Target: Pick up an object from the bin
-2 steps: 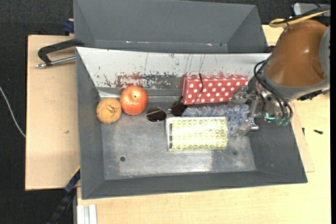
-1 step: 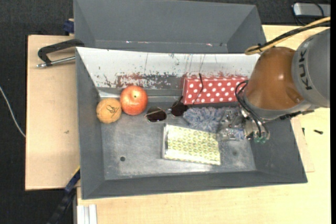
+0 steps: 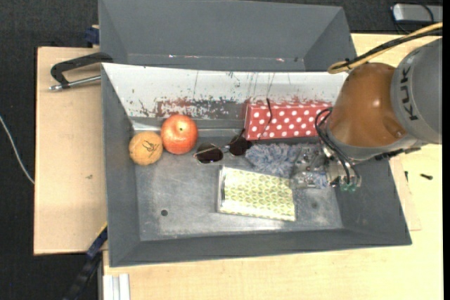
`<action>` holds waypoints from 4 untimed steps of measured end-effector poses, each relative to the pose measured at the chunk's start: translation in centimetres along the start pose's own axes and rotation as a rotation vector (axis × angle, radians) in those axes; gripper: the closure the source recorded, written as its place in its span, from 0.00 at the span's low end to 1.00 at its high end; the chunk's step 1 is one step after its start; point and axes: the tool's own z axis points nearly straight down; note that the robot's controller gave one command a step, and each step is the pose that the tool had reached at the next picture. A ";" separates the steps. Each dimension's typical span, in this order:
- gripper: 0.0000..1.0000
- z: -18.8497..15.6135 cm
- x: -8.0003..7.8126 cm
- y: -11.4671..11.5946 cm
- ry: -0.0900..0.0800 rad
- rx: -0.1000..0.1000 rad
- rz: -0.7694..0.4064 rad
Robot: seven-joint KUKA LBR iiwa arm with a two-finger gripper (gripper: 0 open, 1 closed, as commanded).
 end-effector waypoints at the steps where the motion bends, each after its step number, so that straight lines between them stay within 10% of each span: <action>1: 1.00 -3.8 0.6 -1.3 0.014 -0.004 -0.009; 3: 1.00 -10.8 -0.7 -0.9 0.005 -0.002 0.029; 4: 1.00 -4.9 -1.3 -0.5 0.007 -0.002 -0.002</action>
Offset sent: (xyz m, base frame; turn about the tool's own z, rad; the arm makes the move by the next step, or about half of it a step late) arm 0.0298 0.0055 -0.0072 -0.0031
